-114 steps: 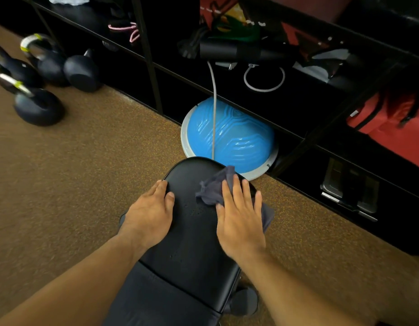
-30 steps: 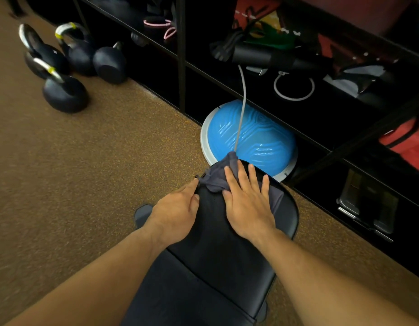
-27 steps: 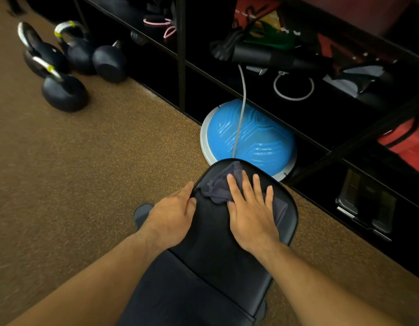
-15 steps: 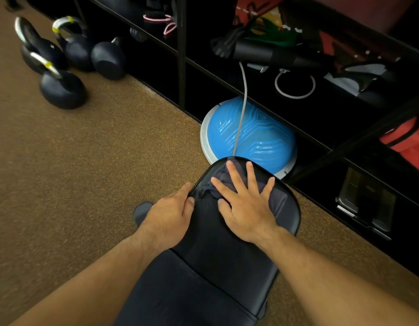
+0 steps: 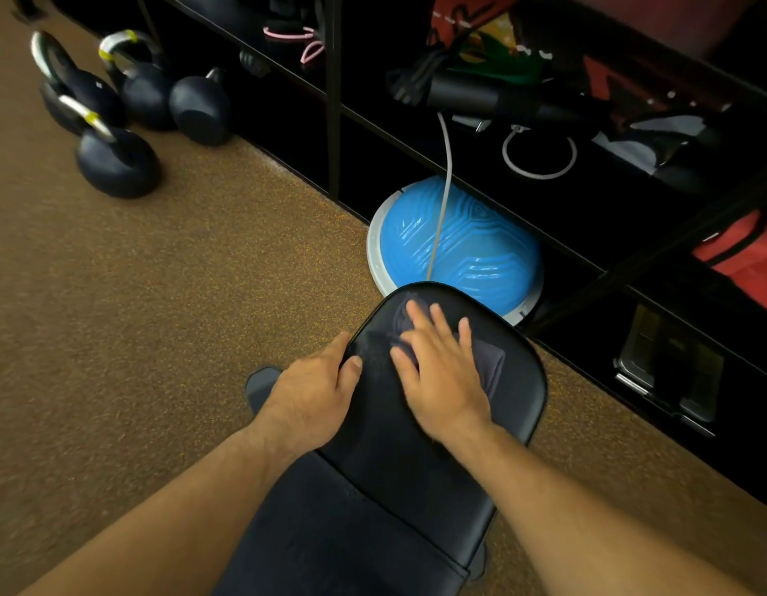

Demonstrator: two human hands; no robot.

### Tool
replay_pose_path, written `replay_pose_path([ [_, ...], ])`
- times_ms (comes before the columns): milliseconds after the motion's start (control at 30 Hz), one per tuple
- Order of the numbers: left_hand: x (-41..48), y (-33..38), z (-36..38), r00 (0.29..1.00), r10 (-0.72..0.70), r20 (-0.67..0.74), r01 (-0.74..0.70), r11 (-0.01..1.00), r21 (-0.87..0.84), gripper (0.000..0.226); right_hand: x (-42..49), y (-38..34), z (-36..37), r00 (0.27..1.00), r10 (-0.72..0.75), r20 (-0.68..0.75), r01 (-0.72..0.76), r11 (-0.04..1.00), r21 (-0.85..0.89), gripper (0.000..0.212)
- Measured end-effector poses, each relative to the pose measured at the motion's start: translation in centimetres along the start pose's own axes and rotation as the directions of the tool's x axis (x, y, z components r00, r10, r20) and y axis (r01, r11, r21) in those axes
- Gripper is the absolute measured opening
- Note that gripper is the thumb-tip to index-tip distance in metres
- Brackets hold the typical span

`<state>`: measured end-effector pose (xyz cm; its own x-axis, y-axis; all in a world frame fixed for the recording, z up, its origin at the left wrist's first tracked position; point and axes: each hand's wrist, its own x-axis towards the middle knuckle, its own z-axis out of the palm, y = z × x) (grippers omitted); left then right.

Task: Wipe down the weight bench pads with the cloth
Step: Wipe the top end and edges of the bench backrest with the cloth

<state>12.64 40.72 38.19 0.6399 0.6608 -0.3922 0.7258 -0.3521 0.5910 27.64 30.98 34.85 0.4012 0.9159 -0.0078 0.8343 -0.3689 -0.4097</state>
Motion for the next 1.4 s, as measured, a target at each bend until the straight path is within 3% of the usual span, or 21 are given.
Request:
replay_pose_path([
  [167, 0.1, -0.1, 0.1, 1.000, -0.005, -0.027, 0.005, 1.000, 0.009, 0.051, -1.4, 0.2, 0.3, 0.993, -0.105, 0.051, 0.106, 0.994, -0.018, 0.035],
  [267, 0.4, -0.1, 0.0, 1.000, -0.002, -0.022, 0.003, 1.000, 0.016, 0.050, 1.5, 0.2, -0.3, 0.996, -0.088, 0.030, 0.089, 0.996, -0.021, 0.029],
  [467, 0.2, -0.4, -0.3, 1.000, 0.024, 0.004, -0.024, 1.000, -0.013, 0.050, 4.6, -0.6, -0.5, 0.998, -0.045, 0.037, 0.049, 0.993, -0.112, 0.046],
  [600, -0.5, -0.8, -0.6, 0.999, 0.030, -0.033, -0.031, 0.999, -0.034, 0.045, 1.6, -0.9, 0.2, 0.986, -0.148, 0.078, 0.153, 0.986, -0.072, 0.044],
  [800, -1.1, -0.8, -1.0, 1.000, -0.001, -0.029, 0.001, 1.000, -0.004, 0.038, -1.1, -0.6, 0.6, 0.951, -0.253, 0.177, 0.280, 0.948, -0.152, 0.048],
  [867, -1.1, -0.9, -1.1, 1.000, -0.009, -0.015, 0.009, 1.000, 0.000, 0.035, 0.7, -0.4, 0.0, 0.958, -0.229, 0.174, 0.254, 0.957, -0.139, 0.050],
  [1000, -1.2, -1.5, -1.1, 1.000, -0.022, 0.003, 0.022, 1.000, 0.002, 0.028, 4.0, -0.9, -0.2, 0.997, -0.041, 0.063, 0.050, 0.989, -0.141, 0.053],
  [1067, -1.5, -1.8, -1.3, 0.999, -0.052, -0.006, 0.052, 0.999, -0.011, 0.026, 4.1, -1.2, 0.1, 0.999, -0.030, 0.045, 0.036, 0.989, -0.145, 0.052],
  [1233, -1.7, -2.1, -2.1, 0.992, -0.089, -0.094, 0.091, 0.996, 0.015, 0.024, 2.2, -1.8, 0.6, 0.980, -0.173, 0.103, 0.186, 0.973, -0.139, 0.049],
  [1400, -1.3, -1.9, -3.0, 0.988, -0.091, -0.123, 0.098, 0.994, 0.050, 0.033, -0.1, -2.1, 1.5, 0.884, -0.390, 0.259, 0.435, 0.888, -0.146, 0.049],
])
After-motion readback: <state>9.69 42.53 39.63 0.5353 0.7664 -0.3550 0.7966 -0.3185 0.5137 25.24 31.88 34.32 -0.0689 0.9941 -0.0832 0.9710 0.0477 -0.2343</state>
